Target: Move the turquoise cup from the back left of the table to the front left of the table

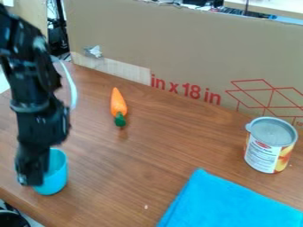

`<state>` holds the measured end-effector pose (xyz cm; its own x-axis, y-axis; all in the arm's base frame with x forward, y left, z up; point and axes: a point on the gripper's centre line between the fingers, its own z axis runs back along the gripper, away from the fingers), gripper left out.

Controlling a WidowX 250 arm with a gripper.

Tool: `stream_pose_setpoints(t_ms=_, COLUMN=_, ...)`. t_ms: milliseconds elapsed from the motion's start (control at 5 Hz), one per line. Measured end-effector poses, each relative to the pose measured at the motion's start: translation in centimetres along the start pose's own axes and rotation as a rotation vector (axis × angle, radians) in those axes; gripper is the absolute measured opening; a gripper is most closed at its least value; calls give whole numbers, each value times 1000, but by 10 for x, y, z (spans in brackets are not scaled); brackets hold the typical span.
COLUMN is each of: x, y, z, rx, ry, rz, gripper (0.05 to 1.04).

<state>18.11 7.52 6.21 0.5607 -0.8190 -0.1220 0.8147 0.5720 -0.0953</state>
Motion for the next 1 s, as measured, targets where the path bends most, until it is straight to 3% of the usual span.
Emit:
stream_pose_setpoints(t_ms=200, x=-3, y=6, z=24, rx=16, ry=-6, rz=27, gripper=877)
stream_pose_setpoints(t_ms=400, x=-14, y=15, z=42, rx=34, ry=-12, rz=85, gripper=1013)
stream_pose_setpoints(t_ms=600, x=-52, y=46, z=77, rx=130, ry=-30, rz=296, gripper=1008)
stream_pose_setpoints(t_ms=800, x=-81, y=74, z=92, rx=131, ry=-46, rz=441, gripper=1007)
stream_pose_setpoints(t_ms=1000, x=-105, y=97, z=93, rx=96, ry=-42, rz=525, gripper=1005)
